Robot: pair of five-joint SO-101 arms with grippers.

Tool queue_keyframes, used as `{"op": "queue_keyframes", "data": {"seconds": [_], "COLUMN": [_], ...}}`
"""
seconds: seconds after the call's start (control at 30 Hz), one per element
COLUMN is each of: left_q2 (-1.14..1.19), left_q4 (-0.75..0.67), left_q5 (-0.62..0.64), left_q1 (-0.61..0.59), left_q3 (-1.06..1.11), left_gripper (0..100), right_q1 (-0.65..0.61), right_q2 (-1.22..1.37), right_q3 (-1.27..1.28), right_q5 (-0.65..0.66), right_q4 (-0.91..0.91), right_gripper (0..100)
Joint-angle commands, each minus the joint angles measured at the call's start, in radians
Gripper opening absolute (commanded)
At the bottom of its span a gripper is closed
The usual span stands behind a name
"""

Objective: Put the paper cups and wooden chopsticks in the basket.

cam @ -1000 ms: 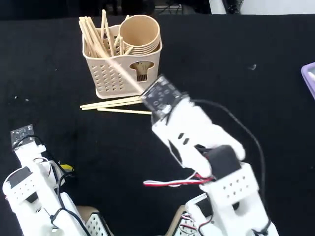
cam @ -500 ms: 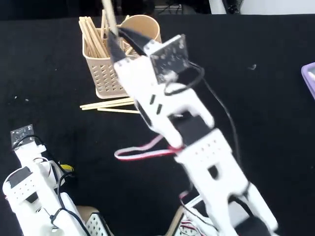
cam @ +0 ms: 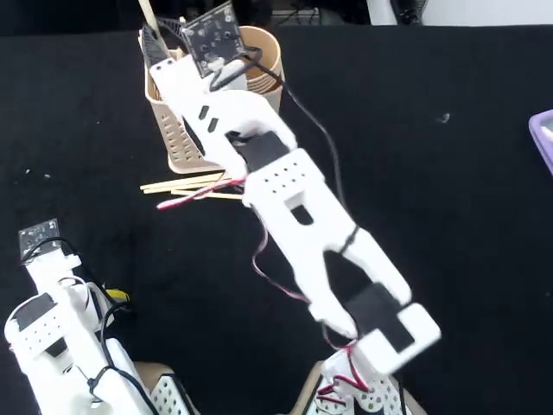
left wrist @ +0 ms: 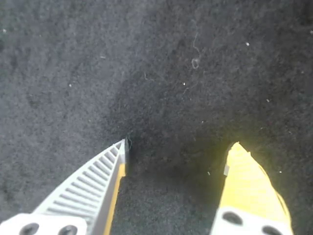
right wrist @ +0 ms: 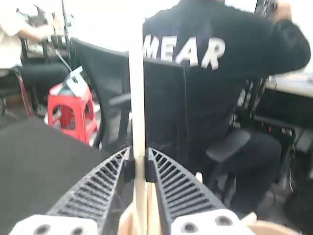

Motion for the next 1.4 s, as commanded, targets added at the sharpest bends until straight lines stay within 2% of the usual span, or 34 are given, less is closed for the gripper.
{"op": "queue_keyframes", "data": {"seconds": [0.0,0.1,0.23,0.47,0.63,0.77,0.87,0.97,1.07,1.23,1.37], "left_q2": [0.002,0.002,0.002,0.002,0.002,0.002,0.009,0.018,0.081,0.347,0.621], "left_q4": [-0.011,-0.011,-0.011,-0.011,-0.011,-0.002,-0.002,0.000,0.040,0.186,0.262], "left_q5": [0.002,0.002,0.002,0.002,0.002,0.006,0.008,0.020,0.095,0.215,0.299], "left_q1": [-0.002,-0.002,-0.002,-0.002,-0.002,-0.008,-0.002,0.018,0.079,0.272,0.384], "left_q3": [0.004,0.004,0.004,0.004,-0.001,-0.048,-0.154,-0.312,-0.475,-0.760,-0.995], "left_gripper": [32,32,32,32,32,32,32,32,32,32,32], "right_q1": [0.034,0.043,0.037,-0.006,0.002,0.107,0.221,0.370,0.474,0.522,0.520], "right_q2": [0.027,0.042,0.024,-0.213,-0.496,-0.705,-0.826,-0.923,-1.023,-1.173,-1.280], "right_q3": [-0.065,-0.058,-0.077,-0.099,-0.096,-0.045,0.104,0.363,0.682,1.145,1.368], "right_q5": [-0.006,-0.005,-0.006,0.000,0.002,0.002,0.003,0.005,0.054,0.044,0.008], "right_q4": [-0.023,-0.005,0.107,0.315,0.698,1.123,1.290,1.286,1.134,0.819,0.661], "right_gripper": [1.2,3.8,14.9,13.5,13.4,13.3,9.7,0.6,1.2,1.1,1.1]}}
